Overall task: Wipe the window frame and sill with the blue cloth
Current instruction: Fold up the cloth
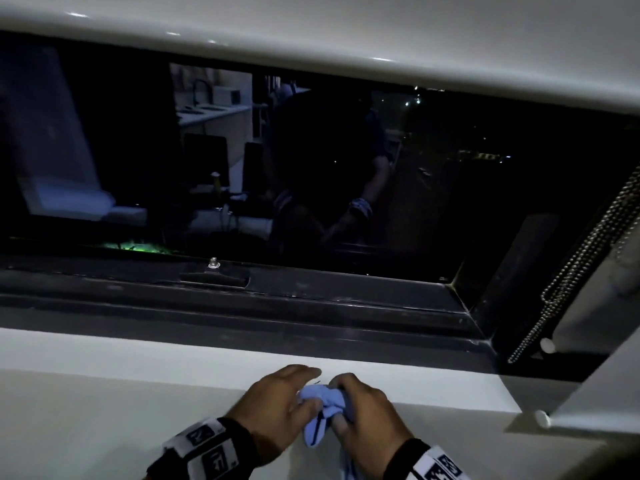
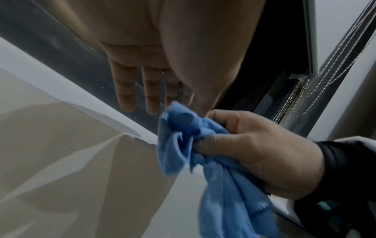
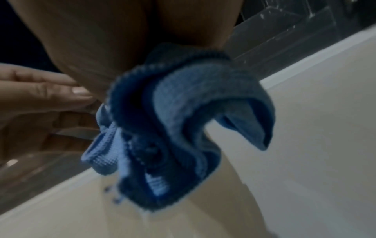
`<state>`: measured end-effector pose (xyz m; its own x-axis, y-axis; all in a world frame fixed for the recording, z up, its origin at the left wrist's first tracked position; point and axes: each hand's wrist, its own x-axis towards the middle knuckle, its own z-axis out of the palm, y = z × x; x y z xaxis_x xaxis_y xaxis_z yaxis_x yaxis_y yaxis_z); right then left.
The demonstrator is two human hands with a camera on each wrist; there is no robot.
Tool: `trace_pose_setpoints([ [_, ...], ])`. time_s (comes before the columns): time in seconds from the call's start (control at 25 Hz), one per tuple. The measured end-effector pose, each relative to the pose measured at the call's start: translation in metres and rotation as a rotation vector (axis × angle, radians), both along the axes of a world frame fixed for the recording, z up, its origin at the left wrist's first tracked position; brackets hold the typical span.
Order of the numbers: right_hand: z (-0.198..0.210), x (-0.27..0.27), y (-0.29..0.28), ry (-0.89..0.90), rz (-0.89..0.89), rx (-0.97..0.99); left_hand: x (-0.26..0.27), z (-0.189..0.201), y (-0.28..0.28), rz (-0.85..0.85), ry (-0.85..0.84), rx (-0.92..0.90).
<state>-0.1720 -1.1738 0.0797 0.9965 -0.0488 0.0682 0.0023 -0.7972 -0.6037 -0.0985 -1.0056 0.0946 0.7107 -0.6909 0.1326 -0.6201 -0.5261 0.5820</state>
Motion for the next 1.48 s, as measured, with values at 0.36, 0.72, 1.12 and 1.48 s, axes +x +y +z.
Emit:
trace_pose_setpoints([
  [0.36,0.009,0.013,0.006,-0.113,-0.206,0.167,0.004,0.014,-0.008,0.074,-0.002,-0.041],
  [0.72,0.027,0.031,0.082,-0.108,-0.090,0.270,0.035,0.024,0.078,0.089,-0.036,-0.123],
  [1.12,0.037,0.061,0.266,-0.018,-0.138,0.013,0.061,0.025,0.259,0.135,-0.113,-0.141],
  [1.48,0.024,0.070,0.342,-0.140,-0.140,0.103,0.060,0.002,0.342,0.230,-0.122,-0.109],
])
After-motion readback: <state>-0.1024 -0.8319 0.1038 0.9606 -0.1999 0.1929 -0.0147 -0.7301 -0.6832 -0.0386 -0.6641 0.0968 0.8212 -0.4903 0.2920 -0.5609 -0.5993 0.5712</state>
